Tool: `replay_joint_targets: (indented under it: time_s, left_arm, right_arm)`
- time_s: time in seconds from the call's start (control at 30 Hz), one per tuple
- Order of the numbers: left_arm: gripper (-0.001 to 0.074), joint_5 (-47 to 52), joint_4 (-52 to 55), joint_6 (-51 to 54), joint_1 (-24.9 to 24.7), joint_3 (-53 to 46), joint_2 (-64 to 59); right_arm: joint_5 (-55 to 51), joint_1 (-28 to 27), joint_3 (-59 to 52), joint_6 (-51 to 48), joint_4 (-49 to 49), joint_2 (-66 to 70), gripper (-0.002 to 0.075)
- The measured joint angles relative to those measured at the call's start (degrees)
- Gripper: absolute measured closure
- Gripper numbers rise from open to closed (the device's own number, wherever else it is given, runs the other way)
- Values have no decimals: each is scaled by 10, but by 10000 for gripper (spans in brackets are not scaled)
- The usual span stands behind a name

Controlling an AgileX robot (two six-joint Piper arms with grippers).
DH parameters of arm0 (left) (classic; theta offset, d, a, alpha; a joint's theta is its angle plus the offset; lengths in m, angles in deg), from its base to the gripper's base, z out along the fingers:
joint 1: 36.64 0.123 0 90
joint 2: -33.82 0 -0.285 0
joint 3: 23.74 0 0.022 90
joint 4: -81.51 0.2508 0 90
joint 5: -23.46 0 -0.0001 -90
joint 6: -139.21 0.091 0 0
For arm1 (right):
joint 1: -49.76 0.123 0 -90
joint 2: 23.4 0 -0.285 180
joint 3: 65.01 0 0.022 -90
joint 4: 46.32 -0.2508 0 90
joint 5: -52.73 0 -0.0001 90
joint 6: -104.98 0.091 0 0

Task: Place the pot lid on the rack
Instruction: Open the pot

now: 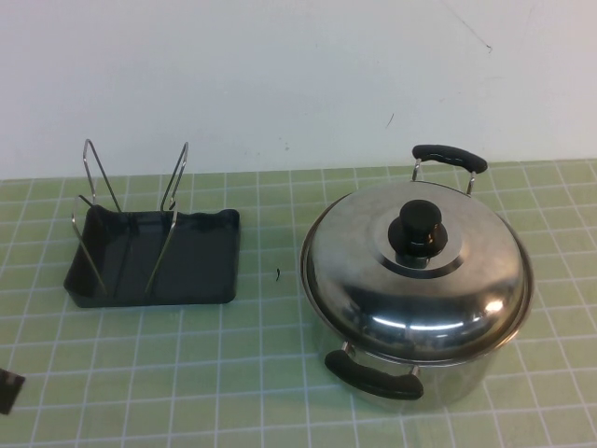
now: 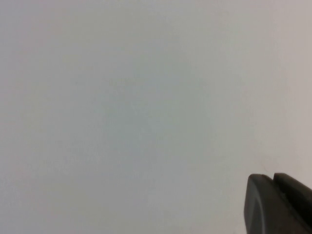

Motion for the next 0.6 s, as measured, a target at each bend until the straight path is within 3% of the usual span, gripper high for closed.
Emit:
replay_joint_targets:
  time_s: [0.13, 0.4, 0.5, 0.6]
  left_arm:
    - [737, -59, 83, -67, 0, 0, -37]
    - [737, -88, 162, -131, 0, 0, -56]
    - [737, -89, 195, -155, 0, 0, -56]
    - [737, -93, 218, -178, 0, 0, -56]
  right_arm:
    - [100, 28, 27, 52, 51, 94, 727]
    - [85, 150, 87, -2, 61, 240, 708]
    - [82, 160, 106, -10, 62, 284, 611]
    - [82, 161, 121, -14, 58, 318, 413]
